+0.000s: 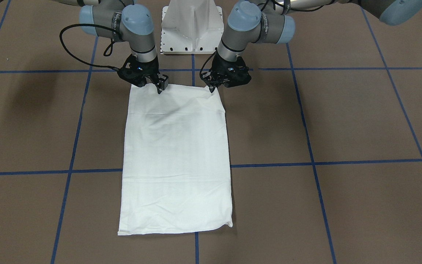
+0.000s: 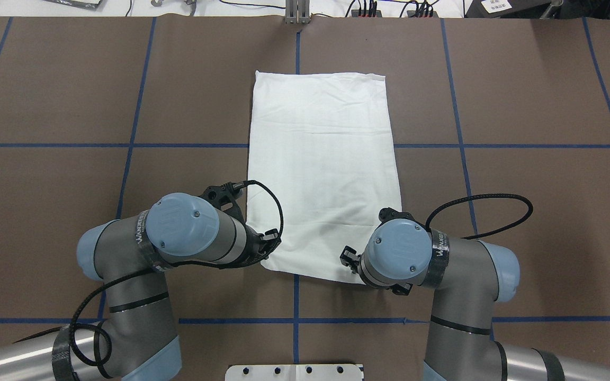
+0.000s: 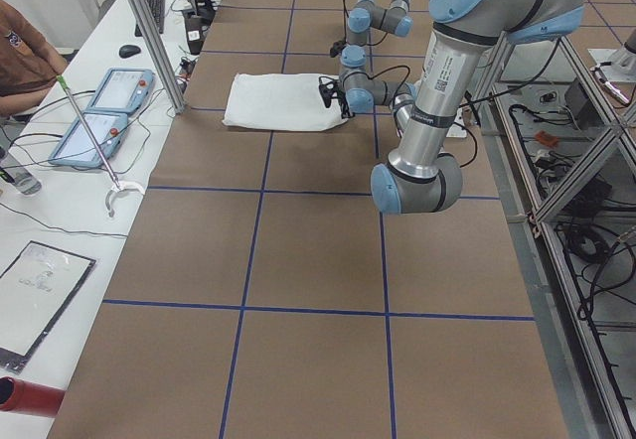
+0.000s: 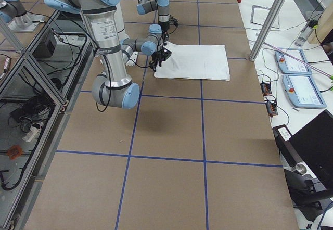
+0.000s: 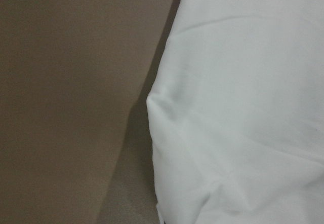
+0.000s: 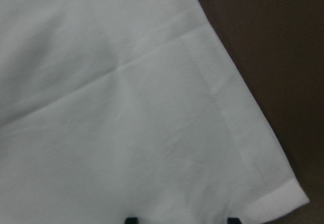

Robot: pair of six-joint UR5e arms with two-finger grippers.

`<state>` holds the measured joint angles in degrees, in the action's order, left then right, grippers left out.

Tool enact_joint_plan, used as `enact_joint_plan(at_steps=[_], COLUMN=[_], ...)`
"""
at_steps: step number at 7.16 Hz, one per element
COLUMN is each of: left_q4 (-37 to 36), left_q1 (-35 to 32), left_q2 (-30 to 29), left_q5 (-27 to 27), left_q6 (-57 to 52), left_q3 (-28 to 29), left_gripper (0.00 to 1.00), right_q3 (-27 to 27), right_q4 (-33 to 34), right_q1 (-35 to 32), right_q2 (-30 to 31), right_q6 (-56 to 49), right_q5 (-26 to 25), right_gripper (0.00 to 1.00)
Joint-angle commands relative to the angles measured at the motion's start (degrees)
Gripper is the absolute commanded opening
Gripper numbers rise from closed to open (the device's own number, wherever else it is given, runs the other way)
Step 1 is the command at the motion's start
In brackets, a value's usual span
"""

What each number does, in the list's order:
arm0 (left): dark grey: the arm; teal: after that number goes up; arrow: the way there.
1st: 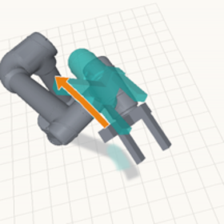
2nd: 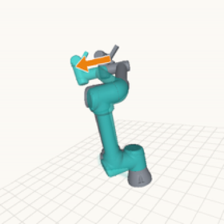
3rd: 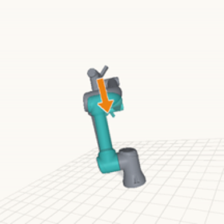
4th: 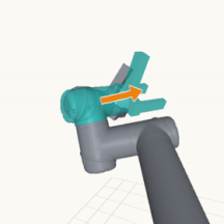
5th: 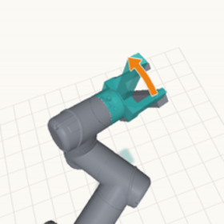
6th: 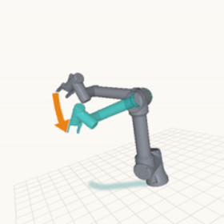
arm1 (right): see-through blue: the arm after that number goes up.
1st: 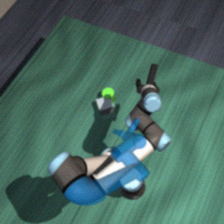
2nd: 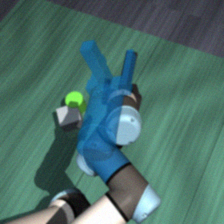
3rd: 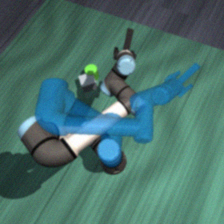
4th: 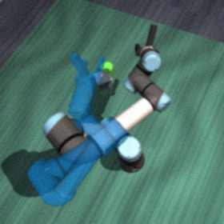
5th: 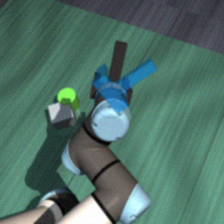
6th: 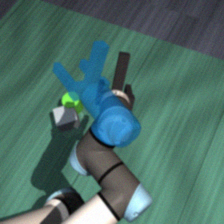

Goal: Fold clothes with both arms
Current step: 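Grasp the near shirt corners with both grippers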

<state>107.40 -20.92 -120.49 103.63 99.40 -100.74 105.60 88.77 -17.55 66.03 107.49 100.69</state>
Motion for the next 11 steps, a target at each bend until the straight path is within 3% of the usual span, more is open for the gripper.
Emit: enact_joint_plan(at_steps=[1, 2, 3, 5, 8, 11], left_q4=[0.1, 0.1, 0.0, 0.0, -0.4, -6.1], left_q1=[0.0, 0.0, 0.0, -0.2, -0.4, 0.5], left_q2=[0.0, 0.0, 0.0, 0.0, 0.5, 5.1], left_q5=[0.0, 0.0, 0.0, 0.0, 0.5, 2.2], left_q6=[0.0, 0.0, 0.0, 0.0, 0.0, 0.2], left_q3=[0.0, 0.0, 0.1, 0.1, -2.3, -13.9], left_gripper=[0.0, 0.0, 0.0, 0.0, 0.0, 0.0], right_q3=[0.1, 0.1, 0.1, 0.5, 5.3, 10.9], right_q4=[0.0, 0.0, 0.0, 0.1, 0.1, 0.2], right_q1=[0.1, 0.0, -0.2, -1.3, -2.5, -2.3], right_q2=[-0.1, -0.5, -0.9, -1.3, -0.9, 0.6], right_q6=[0.1, 0.2, 0.2, 0.3, 0.2, -0.2], right_q5=[0.0, 0.0, 0.0, 0.5, 1.3, 1.7], right_gripper=[0.23, 0.08, 0.0, 0.0, 0.0, 0.0])
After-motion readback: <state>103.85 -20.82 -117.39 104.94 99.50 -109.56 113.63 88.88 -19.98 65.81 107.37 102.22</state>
